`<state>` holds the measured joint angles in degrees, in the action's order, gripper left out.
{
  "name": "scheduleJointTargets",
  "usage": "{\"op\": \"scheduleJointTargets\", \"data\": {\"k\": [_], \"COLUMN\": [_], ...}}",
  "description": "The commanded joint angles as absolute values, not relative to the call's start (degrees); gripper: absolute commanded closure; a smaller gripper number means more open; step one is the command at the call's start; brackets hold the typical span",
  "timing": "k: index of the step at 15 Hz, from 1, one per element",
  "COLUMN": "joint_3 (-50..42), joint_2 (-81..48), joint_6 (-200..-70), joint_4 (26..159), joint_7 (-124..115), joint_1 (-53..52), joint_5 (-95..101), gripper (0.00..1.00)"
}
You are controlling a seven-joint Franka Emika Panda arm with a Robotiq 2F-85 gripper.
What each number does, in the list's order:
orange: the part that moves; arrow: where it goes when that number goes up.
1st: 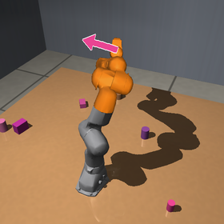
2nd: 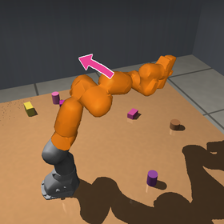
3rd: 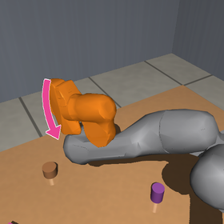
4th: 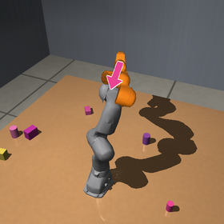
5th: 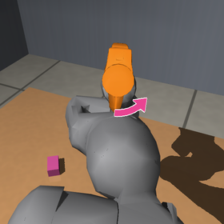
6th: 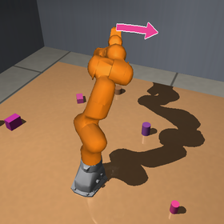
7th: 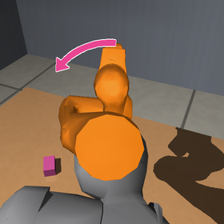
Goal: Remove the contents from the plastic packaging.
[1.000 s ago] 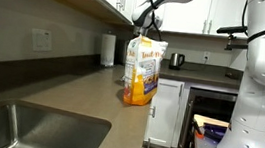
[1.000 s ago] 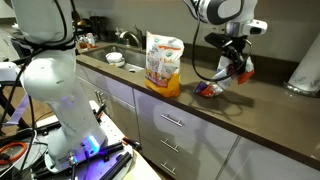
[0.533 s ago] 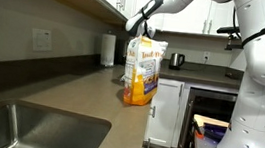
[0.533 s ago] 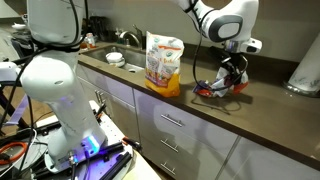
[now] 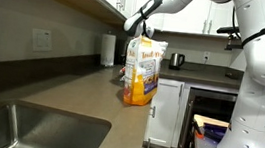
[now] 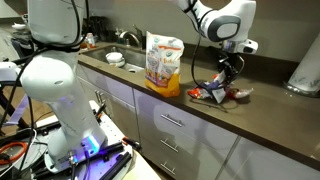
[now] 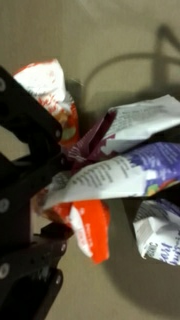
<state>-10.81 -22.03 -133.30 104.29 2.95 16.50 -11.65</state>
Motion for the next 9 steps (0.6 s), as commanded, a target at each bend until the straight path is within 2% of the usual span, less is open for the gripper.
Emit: {"op": "scheduleJointTargets", "data": {"k": [1, 3, 4, 9], "joint_3": [-10.39, -10.41, -10.35, -10.83], "joint_2": [-17.43, -15.6, -14.61, -8.35], "joint_6": [-128.42, -125.59, -124.09, -119.46], "joint_4": [106.98, 107.89, 108.36, 113.19], "joint_7": [2.04, 1.45, 1.5, -1.54], "joint_1": [15.94, 15.3, 15.13, 13.28], "joint_5": [-11.22, -10.94, -11.19, -9.72], "gripper": [0.18, 0.05, 0.02, 0.0]}}
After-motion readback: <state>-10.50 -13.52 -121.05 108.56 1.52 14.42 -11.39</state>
